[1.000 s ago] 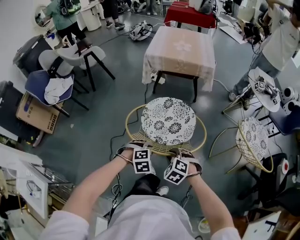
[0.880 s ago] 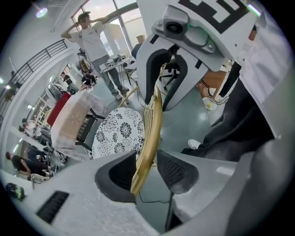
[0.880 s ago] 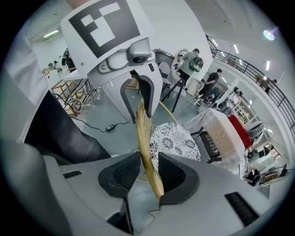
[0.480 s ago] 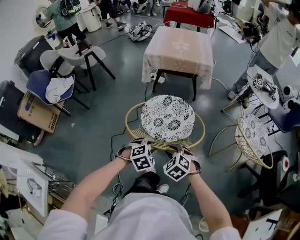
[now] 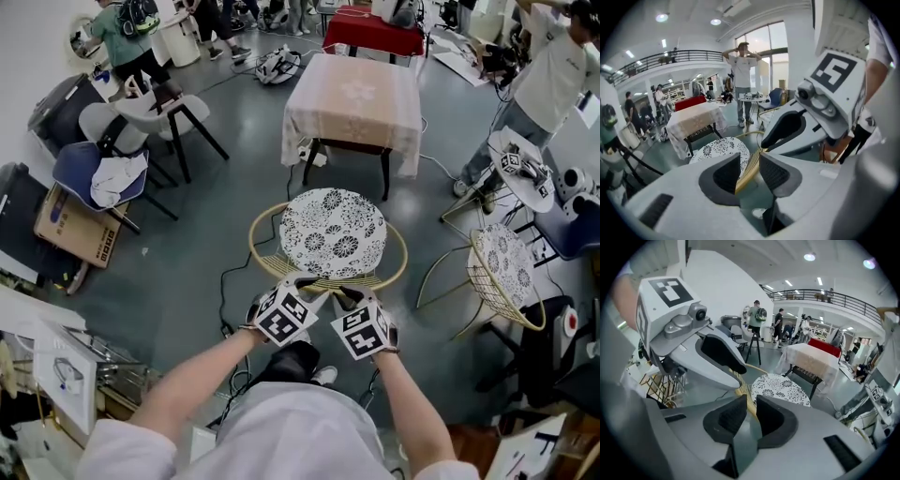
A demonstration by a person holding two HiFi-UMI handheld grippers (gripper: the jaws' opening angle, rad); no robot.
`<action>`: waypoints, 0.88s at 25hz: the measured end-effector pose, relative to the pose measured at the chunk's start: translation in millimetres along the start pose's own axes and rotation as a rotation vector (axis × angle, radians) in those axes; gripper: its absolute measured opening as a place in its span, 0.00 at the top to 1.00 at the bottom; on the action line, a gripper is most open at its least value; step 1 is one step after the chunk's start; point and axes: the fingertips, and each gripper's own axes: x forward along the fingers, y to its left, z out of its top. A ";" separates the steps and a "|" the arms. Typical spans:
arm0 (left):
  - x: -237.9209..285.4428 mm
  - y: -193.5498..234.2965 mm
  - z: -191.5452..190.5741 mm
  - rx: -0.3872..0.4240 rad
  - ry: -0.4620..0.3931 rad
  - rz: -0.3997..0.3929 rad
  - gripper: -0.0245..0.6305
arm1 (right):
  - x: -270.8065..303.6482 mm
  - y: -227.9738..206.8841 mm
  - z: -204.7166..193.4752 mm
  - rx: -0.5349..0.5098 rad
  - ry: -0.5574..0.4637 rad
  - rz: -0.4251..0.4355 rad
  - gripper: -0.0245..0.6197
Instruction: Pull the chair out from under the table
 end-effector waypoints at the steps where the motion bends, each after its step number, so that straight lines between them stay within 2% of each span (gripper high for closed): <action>1: -2.3 -1.0 5.3 -0.049 -0.028 0.003 0.76 | -3.4 -0.4 0.8 0.036 -0.015 -0.005 0.88; 4: -10.8 -4.8 19.1 -0.166 -0.100 0.023 0.82 | -14.4 2.4 2.7 0.123 -0.054 -0.022 0.90; 10: -27.1 -11.8 33.3 -0.328 -0.199 0.066 0.91 | -34.0 -3.1 12.1 0.240 -0.158 -0.078 0.93; 13: -32.6 -13.9 37.9 -0.355 -0.223 0.104 0.95 | -46.4 -8.3 17.6 0.274 -0.203 -0.107 0.94; 18: -40.2 -16.4 49.3 -0.376 -0.250 0.146 0.95 | -63.1 -8.8 31.4 0.323 -0.276 -0.125 0.96; 22: -40.8 -19.0 56.5 -0.384 -0.257 0.159 0.95 | -68.1 -9.5 35.2 0.332 -0.296 -0.130 0.96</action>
